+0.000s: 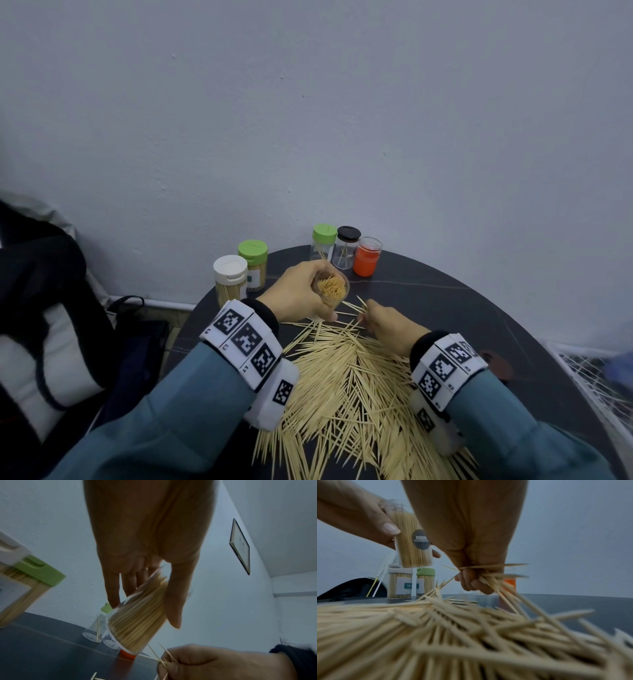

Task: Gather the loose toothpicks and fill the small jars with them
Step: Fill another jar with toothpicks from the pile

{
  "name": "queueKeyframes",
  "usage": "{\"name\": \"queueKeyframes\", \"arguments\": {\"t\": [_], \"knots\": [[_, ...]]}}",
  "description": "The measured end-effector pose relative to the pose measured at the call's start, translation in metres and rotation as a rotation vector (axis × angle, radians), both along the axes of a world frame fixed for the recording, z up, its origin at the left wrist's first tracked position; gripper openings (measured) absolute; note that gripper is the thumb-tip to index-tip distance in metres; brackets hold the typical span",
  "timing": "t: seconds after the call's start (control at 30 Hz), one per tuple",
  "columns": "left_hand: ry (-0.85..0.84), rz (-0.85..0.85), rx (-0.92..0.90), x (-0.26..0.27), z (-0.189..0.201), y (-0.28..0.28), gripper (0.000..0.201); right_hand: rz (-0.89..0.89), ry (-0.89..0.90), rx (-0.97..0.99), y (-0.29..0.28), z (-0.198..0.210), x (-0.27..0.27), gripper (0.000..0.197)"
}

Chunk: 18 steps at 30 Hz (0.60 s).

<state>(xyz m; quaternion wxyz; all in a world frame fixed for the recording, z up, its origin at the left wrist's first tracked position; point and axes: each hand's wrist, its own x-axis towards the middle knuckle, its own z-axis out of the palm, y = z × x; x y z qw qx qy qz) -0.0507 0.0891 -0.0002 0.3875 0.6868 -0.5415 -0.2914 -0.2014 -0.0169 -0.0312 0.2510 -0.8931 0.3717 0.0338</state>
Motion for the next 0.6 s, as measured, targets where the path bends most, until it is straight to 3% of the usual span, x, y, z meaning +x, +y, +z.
{"name": "queueKeyframes", "arguments": {"t": [0.13, 0.33, 0.6], "knots": [[0.006, -0.009, 0.003, -0.001, 0.0, 0.0, 0.057, -0.175, -0.335, 0.239, -0.002, 0.007, -0.006, 0.027], [-0.005, -0.012, 0.029, -0.004, 0.0, 0.0, 0.056, -0.272, -0.874, 0.54, -0.012, 0.028, -0.007, 0.029], [-0.047, -0.089, 0.081, -0.009, -0.001, 0.0, 0.054, -0.237, -1.419, 0.73, -0.001, 0.068, 0.013, 0.031]]}}
